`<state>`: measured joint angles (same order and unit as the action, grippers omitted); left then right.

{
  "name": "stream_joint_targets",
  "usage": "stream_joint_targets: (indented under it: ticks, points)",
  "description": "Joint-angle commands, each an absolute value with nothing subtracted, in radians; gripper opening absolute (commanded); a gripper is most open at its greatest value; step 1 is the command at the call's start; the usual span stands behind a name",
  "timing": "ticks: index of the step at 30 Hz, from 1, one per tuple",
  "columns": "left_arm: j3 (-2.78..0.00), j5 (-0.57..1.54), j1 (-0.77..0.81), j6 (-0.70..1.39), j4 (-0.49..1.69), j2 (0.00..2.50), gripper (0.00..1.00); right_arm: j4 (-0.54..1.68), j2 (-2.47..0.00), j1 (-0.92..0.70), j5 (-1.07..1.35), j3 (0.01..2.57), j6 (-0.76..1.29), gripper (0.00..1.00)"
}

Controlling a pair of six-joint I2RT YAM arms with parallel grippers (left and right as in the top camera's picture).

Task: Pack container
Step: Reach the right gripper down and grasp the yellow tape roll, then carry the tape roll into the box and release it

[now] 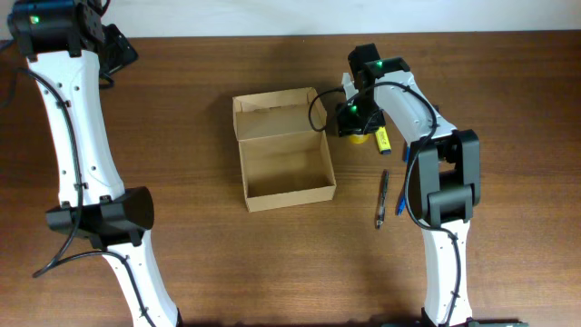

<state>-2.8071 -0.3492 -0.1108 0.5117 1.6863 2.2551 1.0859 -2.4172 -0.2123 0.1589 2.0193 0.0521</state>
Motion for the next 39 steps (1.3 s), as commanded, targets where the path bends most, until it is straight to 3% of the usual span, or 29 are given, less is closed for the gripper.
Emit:
stream_joint_targets:
  ticks: [1,2,11,25,39]
  points:
    - [-2.818,-0.36,-0.114,0.499,1.687,2.223,1.0,1.079,-2.443,-0.216,0.157,2.029,0.047,0.1]
    - [-2.818,-0.36,-0.114,0.499,1.687,2.223,1.0,1.081,-2.443,-0.215,0.148,2.03,0.047,0.04]
    - [-2.818,-0.36,-0.114,0.499,1.687,2.223,1.0,1.182,-2.437,-0.2,0.142,2.153,0.062,0.04]
    - [-2.818,-0.36,-0.114,0.499,1.687,2.223,1.0,1.506,-2.43,-0.245,0.121,2.765,0.062,0.04]
    - [-2.818,-0.36,-0.114,0.499,1.687,2.223,1.0,1.699,-2.426,-0.463,0.115,2.819,0.057,0.04]
